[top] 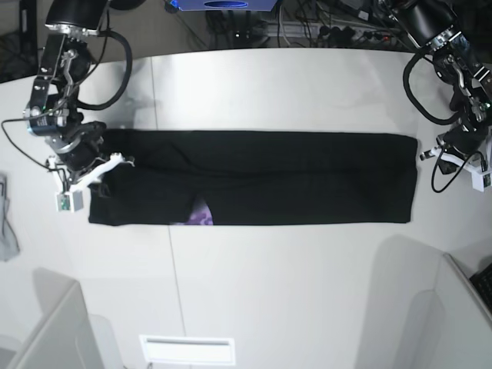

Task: Fold the T-shirt properly
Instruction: 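Grasp both ends of the folded strip with both grippers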

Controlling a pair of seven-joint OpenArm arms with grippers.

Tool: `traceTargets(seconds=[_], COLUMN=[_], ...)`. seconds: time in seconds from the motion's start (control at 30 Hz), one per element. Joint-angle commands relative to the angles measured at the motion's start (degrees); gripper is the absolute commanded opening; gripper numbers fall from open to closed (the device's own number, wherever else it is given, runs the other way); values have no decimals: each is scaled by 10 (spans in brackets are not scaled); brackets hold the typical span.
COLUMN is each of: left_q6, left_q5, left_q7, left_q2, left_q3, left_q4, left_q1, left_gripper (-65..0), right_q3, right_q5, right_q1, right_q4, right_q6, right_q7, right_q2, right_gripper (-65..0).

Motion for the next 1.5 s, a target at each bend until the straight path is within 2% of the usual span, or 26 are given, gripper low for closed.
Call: traceTargets(seconds=[0.0, 0.07, 0.1, 0.2, 0.33, 0.5, 0.77, 1.0, 1.17, 1.4, 1.47], left_q6=[-4, -4, -4, -6, -59, -98, -99, -99, -99, -99, -99], left_q5=[-10, -10, -11, -11, -11, -11, -10, -10, -10, -10, -10], left_q7=[-17, -42, -55, -69, -69, -69, -69, -69, -70, -70, -71], left_q2=[-9, -9, -7, -6, -4, -5, -5, -4, -7, -8, -8], left_q3=[-7, -9, -9, -10, -20, -15, -3, 30, 30, 29, 29], left_q4=[4, 2, 5, -1, -25, -129, -248, -285, -319, -322, -322], left_q1=[2, 15, 23, 26, 13, -28, -88, -92, -92, -91, -91], left_gripper=[-650, -650, -601, -362, 0, 0, 0, -7, -293, -650, -650], right_q3=[3, -1, -5, -10, -30, -44, -45, -42, -40, -39, -39], right_q5=[-2, -1, -3, -3, -3, -3, -3, -3, -3, 0, 0], right_q1=[2, -2, -3, -10, -13, -17, -23, -31, -38, -48, -55], right_q4=[6, 2, 0, -5, -8, -12, -12, -12, -9, -7, -7], right_q6=[0, 0, 0, 0, 1, 1, 1, 1, 1, 1, 1], right_q7=[10, 10, 10, 11, 13, 13, 13, 13, 14, 14, 14], right_q2=[6, 1, -1, -2, 1, 0, -1, -1, 0, -2, -2], right_gripper=[-650, -650, -650, -650, -650, -650, -650, -650, -650, -650, -650])
